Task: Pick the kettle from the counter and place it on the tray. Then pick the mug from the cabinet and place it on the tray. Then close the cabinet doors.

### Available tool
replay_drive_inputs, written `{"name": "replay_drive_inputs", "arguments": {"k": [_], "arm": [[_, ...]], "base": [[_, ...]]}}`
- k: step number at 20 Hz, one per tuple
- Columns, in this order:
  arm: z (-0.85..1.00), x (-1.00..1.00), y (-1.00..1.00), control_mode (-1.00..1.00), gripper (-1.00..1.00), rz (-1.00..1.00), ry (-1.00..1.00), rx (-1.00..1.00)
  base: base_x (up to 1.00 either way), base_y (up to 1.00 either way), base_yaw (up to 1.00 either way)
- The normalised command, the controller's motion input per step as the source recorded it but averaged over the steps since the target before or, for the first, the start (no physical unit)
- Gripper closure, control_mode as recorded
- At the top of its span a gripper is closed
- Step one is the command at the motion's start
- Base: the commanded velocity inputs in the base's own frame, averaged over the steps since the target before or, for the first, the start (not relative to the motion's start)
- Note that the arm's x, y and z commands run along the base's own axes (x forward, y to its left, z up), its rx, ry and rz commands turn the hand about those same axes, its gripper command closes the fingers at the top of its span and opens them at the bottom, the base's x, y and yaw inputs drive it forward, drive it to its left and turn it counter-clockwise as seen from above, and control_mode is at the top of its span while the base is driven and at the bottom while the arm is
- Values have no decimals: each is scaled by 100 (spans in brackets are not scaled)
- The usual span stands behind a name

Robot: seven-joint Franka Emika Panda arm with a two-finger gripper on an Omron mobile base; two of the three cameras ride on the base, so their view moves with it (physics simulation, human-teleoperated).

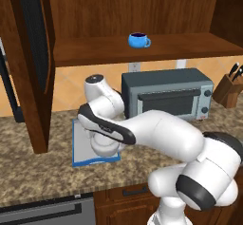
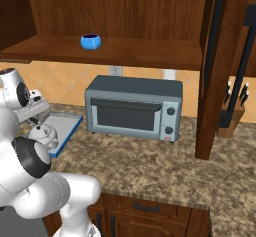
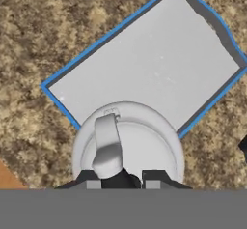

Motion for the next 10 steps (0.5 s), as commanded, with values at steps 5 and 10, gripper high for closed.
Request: {"name": "replay_drive_inputs", "arguments": {"k": [5,10], "arm": [[0,34,0,-100,100,0,-4,0],[0,45,0,-100,100,0,-2,0]], "base": [[0,0,0],[0,0,0]]}}
